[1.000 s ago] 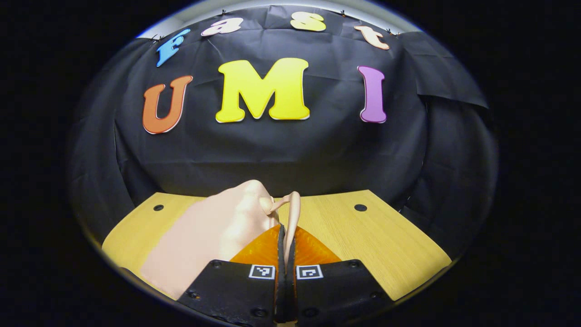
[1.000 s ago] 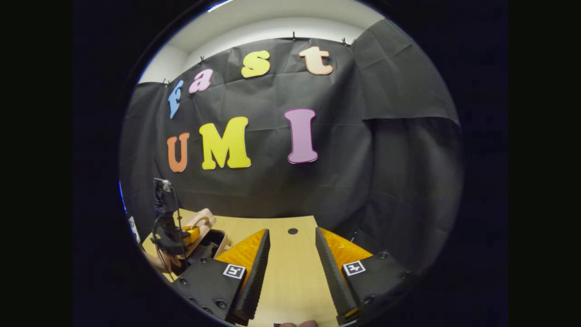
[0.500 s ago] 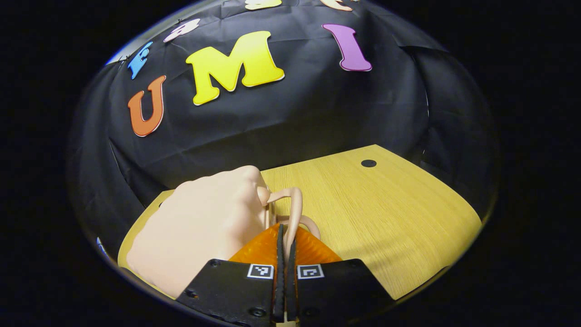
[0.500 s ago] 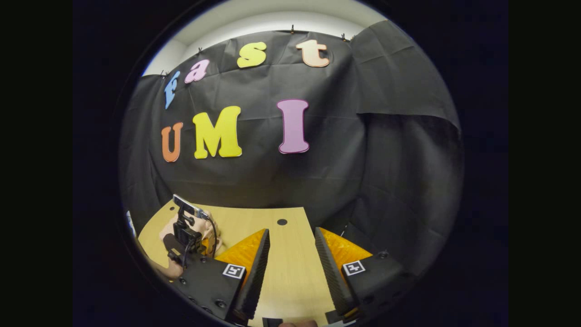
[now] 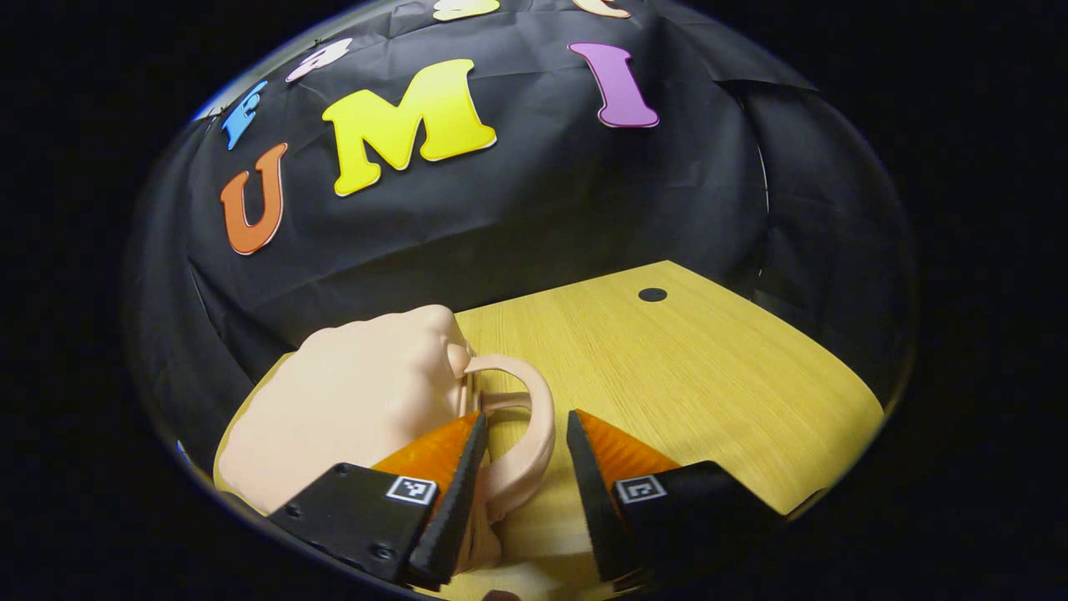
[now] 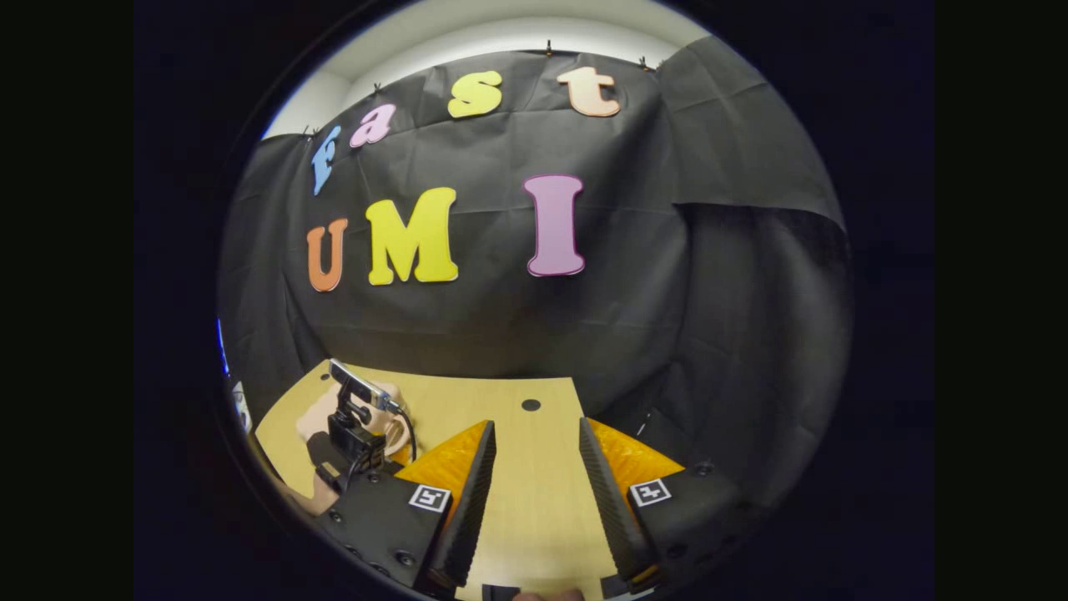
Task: First open the suitcase, pack the skin care products into it, and then close the suitcase.
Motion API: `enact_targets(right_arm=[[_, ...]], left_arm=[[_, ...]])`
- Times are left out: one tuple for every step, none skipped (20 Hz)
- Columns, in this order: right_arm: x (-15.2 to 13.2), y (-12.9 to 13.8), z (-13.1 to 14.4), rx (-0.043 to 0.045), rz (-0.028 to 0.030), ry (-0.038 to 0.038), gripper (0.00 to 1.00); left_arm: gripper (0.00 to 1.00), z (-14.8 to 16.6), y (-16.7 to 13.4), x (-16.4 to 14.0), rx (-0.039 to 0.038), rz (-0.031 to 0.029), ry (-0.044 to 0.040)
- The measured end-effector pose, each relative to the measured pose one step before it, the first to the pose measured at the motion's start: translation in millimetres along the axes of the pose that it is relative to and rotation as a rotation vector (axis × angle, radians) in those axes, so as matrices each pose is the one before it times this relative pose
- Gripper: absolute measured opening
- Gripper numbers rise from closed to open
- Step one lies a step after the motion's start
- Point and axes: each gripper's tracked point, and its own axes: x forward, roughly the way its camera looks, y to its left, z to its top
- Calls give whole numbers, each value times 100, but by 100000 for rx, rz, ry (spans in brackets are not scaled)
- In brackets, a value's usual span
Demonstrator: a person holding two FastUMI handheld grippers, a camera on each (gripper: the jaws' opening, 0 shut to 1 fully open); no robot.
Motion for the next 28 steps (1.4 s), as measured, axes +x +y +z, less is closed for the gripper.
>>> enact_targets(right_arm=[[276, 242, 223, -681, 1218, -930, 60], [295, 227, 182, -449, 1127, -621, 60], [350, 397, -6, 27, 1550, 206, 60], [400, 585, 84, 232, 1721, 102, 60], [416, 586, 355, -192, 1937, -484, 60], [411, 425, 556, -642, 1383, -1115, 60], [356, 395, 795, -567, 1135, -1960, 60], [304, 467, 838, 84, 1006, -2437, 60], [311, 498, 773, 83, 1116, -2033, 60], [301, 321, 346, -182, 426, -1877, 60], [152, 620, 516, 210, 2037, -1899, 60], [72, 524, 479, -343, 446, -1914, 66], [79, 240, 430, -404, 276, -1705, 72], [76, 407, 233, -234, 459, -1257, 76], [133, 334, 250, 51, 220, -1017, 75], [166, 267, 242, 411, -88, -790, 73], [100, 316, 412, 773, -127, -957, 75], [22, 309, 456, 471, -33, -1447, 73], [22, 309, 606, -44, -594, -1914, 76], [14, 34, 541, -775, -1286, -2047, 76], [-5, 132, 649, -607, -1599, -2100, 76], [-53, 31, 585, -635, -2259, -2111, 76], [62, -34, 510, -590, -2214, -2115, 76], [-18, 264, 537, -403, -1343, -1834, 73], [-54, 401, 349, -624, -24, -1104, 74], [11, 293, 148, -1224, -325, -517, 76], [73, 84, 5, -985, -331, -395, 76], [-138, 111, 194, -192, -285, -411, 76]], left_arm=[[69, -66, -625, -665, -516, -1376, -750], [75, 101, -377, -576, -144, -900, -309], [77, -29, -390, -544, -905, -1369, 238], [83, 235, -528, -490, -1228, -1420, -447], [86, 649, -355, -636, -1120, -1058, -1526], [88, 634, -537, -638, -1033, -1494, -2108], [89, 599, -411, -671, -379, -983, -2018], [95, 899, -49, -725, -450, -417, -2366], [98, 1069, 160, -892, -1047, -215, -2670], [99, 1275, 360, -858, -1520, 162, -3168], [99, 1451, 641, -876, -2021, 1335, -3145], [99, 1537, 907, -718, -2572, 1511, -2673], [99, 1741, 707, -765, -2910, 1470, -2758], [99, 2001, 853, -742, -2743, 1870, -3572], [99, 2236, 996, -653, -2396, 1517, -3824], [99, 2213, 896, -630, -1839, 1678, -3789], [99, 1972, 595, -274, -1394, 925, -3491], [99, 1761, 414, -263, -942, 699, -3203], [99, 1634, 331, -291, -570, 211, -2785], [98, 1460, 238, -297, -401, -223, -2407], [98, 1385, 15, -416, -490, -356, -2066], [98, 810, -66, -162, -766, -668, -1010], [98, 862, -144, -123, -403, -877, -997], [98, 797, -81, -70, -409, -548, -935], [98, 654, 181, -102, 37, -66, -1156], [98, 391, 104, -71, -130, -60, -648], [94, 224, -73, -156, -477, -207, 32], [98, -1, -87, -2, -469, -272, 278]])
